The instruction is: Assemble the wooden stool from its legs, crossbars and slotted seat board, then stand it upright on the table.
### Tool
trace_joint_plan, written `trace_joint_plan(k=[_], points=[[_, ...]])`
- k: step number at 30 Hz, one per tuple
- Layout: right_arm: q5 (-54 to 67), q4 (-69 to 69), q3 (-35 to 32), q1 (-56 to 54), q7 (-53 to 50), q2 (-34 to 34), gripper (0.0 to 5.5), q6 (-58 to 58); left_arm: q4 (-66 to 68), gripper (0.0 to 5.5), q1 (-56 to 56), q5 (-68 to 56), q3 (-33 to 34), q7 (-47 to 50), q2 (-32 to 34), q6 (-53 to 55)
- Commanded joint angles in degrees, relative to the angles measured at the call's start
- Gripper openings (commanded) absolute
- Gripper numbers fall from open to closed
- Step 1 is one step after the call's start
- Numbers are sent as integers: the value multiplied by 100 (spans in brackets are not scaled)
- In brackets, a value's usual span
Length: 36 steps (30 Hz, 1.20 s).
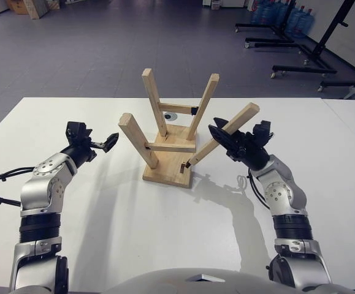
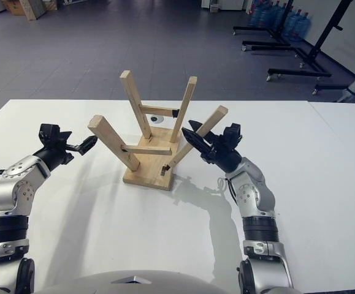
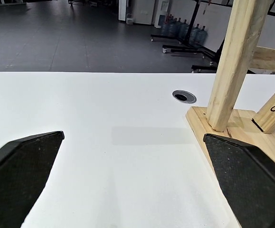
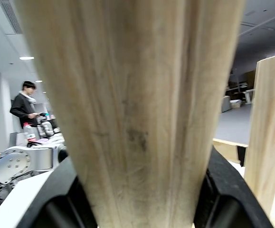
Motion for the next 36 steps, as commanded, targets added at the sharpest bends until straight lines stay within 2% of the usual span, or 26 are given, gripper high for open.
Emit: trace_joint_plan(k=[1, 8, 18, 26, 36], points=[[-187, 345, 114, -262, 251, 150, 206, -339, 74, 540, -75, 89, -85, -60, 73, -39], [-280, 709, 121, -393, 466, 248, 206, -515, 22, 540, -76, 103, -125, -87, 90, -37], [-288, 644, 139, -310, 707, -2, 206, -335, 22, 540, -72, 122, -160, -80, 52, -67], [-499, 788, 382, -355, 936, 39, 206, -498, 23, 540, -36, 136, -208, -98, 28, -108], [-487, 1272, 217, -901, 1154, -166, 206, -552, 46, 540, -12, 148, -245, -96, -32, -170]])
